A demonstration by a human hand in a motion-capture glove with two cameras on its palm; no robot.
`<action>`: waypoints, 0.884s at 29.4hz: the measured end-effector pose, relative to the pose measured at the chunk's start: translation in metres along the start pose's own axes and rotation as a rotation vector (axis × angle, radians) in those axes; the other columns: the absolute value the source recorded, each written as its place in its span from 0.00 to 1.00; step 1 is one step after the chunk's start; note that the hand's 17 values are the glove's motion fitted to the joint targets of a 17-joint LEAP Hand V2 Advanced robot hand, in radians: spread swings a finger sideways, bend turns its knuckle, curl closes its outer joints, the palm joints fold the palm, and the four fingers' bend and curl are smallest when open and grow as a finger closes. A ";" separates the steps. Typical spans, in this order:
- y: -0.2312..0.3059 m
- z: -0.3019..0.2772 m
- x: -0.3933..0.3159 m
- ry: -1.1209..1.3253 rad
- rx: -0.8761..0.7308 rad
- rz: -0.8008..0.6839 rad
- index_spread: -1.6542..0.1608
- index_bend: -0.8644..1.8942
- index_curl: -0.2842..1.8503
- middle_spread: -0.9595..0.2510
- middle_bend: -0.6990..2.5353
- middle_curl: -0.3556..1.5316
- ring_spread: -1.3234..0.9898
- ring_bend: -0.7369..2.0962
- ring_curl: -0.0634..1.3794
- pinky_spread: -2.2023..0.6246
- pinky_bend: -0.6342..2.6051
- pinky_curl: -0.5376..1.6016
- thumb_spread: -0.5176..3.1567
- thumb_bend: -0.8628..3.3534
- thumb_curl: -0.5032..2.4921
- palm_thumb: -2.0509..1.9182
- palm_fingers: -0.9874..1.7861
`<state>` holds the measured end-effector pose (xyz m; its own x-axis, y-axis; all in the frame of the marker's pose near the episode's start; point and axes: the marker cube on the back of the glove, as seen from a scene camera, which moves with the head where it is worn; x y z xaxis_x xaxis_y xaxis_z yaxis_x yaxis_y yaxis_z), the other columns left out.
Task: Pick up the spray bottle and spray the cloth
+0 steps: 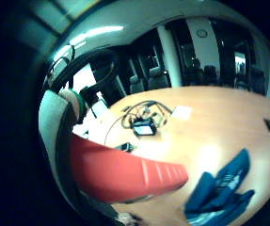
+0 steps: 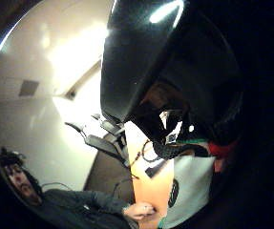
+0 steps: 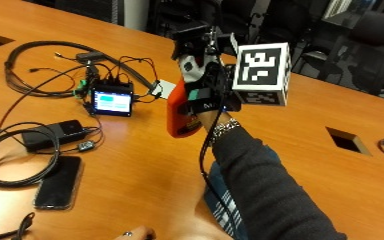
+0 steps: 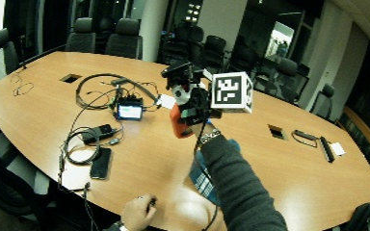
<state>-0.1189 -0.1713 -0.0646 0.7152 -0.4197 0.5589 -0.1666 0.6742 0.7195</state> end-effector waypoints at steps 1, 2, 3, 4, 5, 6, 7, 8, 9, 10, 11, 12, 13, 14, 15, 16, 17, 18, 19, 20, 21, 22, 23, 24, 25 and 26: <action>0.001 0.004 0.015 -0.025 0.004 0.062 0.76 0.37 0.38 0.63 0.40 0.50 0.49 0.53 0.41 0.68 0.36 0.48 0.42 0.20 0.37 0.72 0.79; 0.002 0.008 0.031 -0.044 0.006 0.122 0.76 0.37 0.38 0.63 0.40 0.50 0.49 0.53 0.41 0.68 0.35 0.47 0.42 0.20 0.37 0.72 0.79; 0.004 0.011 0.045 -0.059 0.006 0.175 0.76 0.38 0.38 0.63 0.39 0.50 0.49 0.53 0.41 0.69 0.35 0.47 0.43 0.20 0.37 0.72 0.78; 0.006 0.013 0.059 -0.070 0.005 0.222 0.76 0.37 0.38 0.63 0.39 0.50 0.49 0.53 0.40 0.69 0.34 0.47 0.43 0.20 0.37 0.72 0.78; 0.010 0.015 0.072 -0.079 0.005 0.262 0.76 0.37 0.38 0.63 0.39 0.50 0.50 0.52 0.40 0.69 0.34 0.46 0.43 0.20 0.36 0.72 0.78; 0.014 0.016 0.084 -0.085 0.003 0.299 0.76 0.37 0.38 0.63 0.39 0.50 0.50 0.52 0.40 0.69 0.34 0.46 0.44 0.20 0.36 0.73 0.77; 0.020 0.017 0.095 -0.089 0.002 0.332 0.76 0.37 0.38 0.64 0.39 0.50 0.50 0.51 0.40 0.69 0.33 0.46 0.44 0.20 0.36 0.73 0.77; 0.025 0.016 0.106 -0.092 0.001 0.361 0.76 0.37 0.38 0.64 0.39 0.49 0.49 0.51 0.40 0.69 0.33 0.46 0.44 0.20 0.36 0.73 0.77; 0.031 0.015 0.116 -0.094 0.002 0.384 0.76 0.37 0.38 0.64 0.39 0.49 0.49 0.51 0.39 0.70 0.33 0.46 0.45 0.20 0.36 0.73 0.77; 0.036 0.014 0.124 -0.096 0.005 0.401 0.76 0.37 0.38 0.64 0.39 0.49 0.49 0.51 0.39 0.70 0.32 0.45 0.45 0.20 0.36 0.73 0.77; 0.040 0.013 0.131 -0.097 0.012 0.414 0.76 0.37 0.38 0.64 0.39 0.49 0.49 0.51 0.39 0.70 0.32 0.45 0.45 0.20 0.35 0.73 0.77; 0.042 0.012 0.136 -0.100 0.020 0.420 0.76 0.37 0.38 0.64 0.39 0.49 0.49 0.50 0.39 0.70 0.32 0.45 0.45 0.20 0.35 0.73 0.77; 0.043 0.012 0.138 -0.103 0.028 0.420 0.76 0.37 0.38 0.64 0.38 0.49 0.49 0.50 0.39 0.70 0.32 0.45 0.46 0.20 0.35 0.73 0.77; 0.042 0.012 0.138 -0.107 0.034 0.412 0.76 0.37 0.37 0.64 0.38 0.49 0.49 0.50 0.39 0.70 0.32 0.45 0.46 0.20 0.35 0.73 0.77; 0.039 0.013 0.136 -0.110 0.040 0.398 0.76 0.37 0.37 0.63 0.38 0.49 0.49 0.50 0.39 0.70 0.32 0.45 0.46 0.20 0.35 0.73 0.77; 0.035 0.013 0.132 -0.114 0.045 0.380 0.76 0.37 0.37 0.63 0.38 0.49 0.49 0.50 0.39 0.70 0.32 0.45 0.46 0.20 0.35 0.73 0.78; 0.031 0.014 0.129 -0.118 0.053 0.358 0.76 0.37 0.37 0.63 0.38 0.49 0.49 0.50 0.39 0.70 0.32 0.45 0.46 0.20 0.35 0.73 0.78; 0.026 0.013 0.125 -0.124 0.062 0.336 0.76 0.37 0.37 0.63 0.38 0.49 0.49 0.50 0.39 0.70 0.32 0.45 0.46 0.20 0.35 0.73 0.78; 0.022 0.013 0.120 -0.130 0.073 0.314 0.76 0.37 0.37 0.63 0.38 0.49 0.49 0.49 0.39 0.70 0.32 0.45 0.46 0.20 0.34 0.73 0.78; 0.017 0.012 0.116 -0.135 0.084 0.293 0.76 0.36 0.37 0.63 0.38 0.49 0.48 0.50 0.39 0.69 0.32 0.45 0.47 0.20 0.34 0.73 0.78; 0.012 0.012 0.111 -0.137 0.092 0.272 0.76 0.36 0.37 0.62 0.38 0.49 0.48 0.50 0.39 0.69 0.32 0.45 0.47 0.20 0.34 0.72 0.79; 0.007 0.012 0.107 -0.134 0.097 0.252 0.76 0.36 0.36 0.62 0.37 0.49 0.48 0.50 0.39 0.69 0.33 0.45 0.47 0.20 0.34 0.72 0.79; 0.003 0.013 0.103 -0.129 0.099 0.234 0.76 0.36 0.36 0.62 0.38 0.49 0.48 0.50 0.39 0.68 0.33 0.45 0.47 0.20 0.34 0.71 0.79; -0.001 0.014 0.100 -0.122 0.099 0.219 0.76 0.36 0.36 0.62 0.38 0.49 0.48 0.50 0.39 0.68 0.33 0.45 0.47 0.20 0.33 0.71 0.79; -0.002 0.015 0.098 -0.115 0.099 0.210 0.76 0.36 0.36 0.62 0.38 0.49 0.48 0.50 0.39 0.68 0.33 0.45 0.48 0.20 0.33 0.71 0.79; -0.003 0.015 0.097 -0.108 0.098 0.204 0.76 0.36 0.36 0.61 0.38 0.49 0.47 0.50 0.39 0.68 0.33 0.45 0.48 0.20 0.33 0.71 0.79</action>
<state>-0.0596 -0.2232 -0.0063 0.5842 -0.3473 0.7336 -0.3685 0.6918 0.6210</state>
